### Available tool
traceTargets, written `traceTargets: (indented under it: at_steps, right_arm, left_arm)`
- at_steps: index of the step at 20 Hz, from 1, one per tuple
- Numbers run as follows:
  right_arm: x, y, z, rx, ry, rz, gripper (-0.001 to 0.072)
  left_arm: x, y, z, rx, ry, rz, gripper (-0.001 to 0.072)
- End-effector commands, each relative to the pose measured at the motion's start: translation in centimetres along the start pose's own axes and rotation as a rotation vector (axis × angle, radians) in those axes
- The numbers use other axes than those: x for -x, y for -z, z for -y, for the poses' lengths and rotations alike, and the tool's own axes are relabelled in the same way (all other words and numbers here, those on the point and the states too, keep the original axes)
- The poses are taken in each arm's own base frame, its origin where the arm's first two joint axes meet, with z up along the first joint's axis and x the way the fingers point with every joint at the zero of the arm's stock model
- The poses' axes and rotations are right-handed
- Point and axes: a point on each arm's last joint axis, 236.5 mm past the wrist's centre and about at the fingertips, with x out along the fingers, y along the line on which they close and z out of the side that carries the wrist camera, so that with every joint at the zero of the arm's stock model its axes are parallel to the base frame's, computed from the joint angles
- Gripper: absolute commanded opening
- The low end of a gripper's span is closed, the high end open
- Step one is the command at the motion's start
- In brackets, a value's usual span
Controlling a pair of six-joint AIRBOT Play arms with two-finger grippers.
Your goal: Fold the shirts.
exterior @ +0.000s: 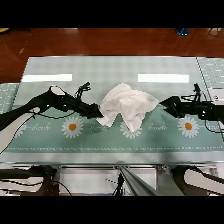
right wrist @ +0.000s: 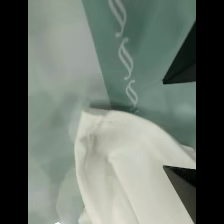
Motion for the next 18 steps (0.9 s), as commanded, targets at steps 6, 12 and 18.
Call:
traceTargets:
  at_steps: [6,12,18]
  right_arm:
    - [-5.8,1.5,-4.9,0.007,-0.041,0.036,0.0454]
    - [-2.3,-3.0,-9.0,0.082,-0.132,0.184,0.0035]
    - [11.0,-8.2,-17.9,0.359,-0.199,0.498,0.0033]
  left_arm:
    - [0.2,0.1,0.0,0.005,0.006,-0.004,0.0028]
    - [6.6,-5.5,2.9,-0.109,0.019,0.167,0.0027]
    - [21.8,-12.1,12.8,-0.378,-0.016,0.543,0.0027]
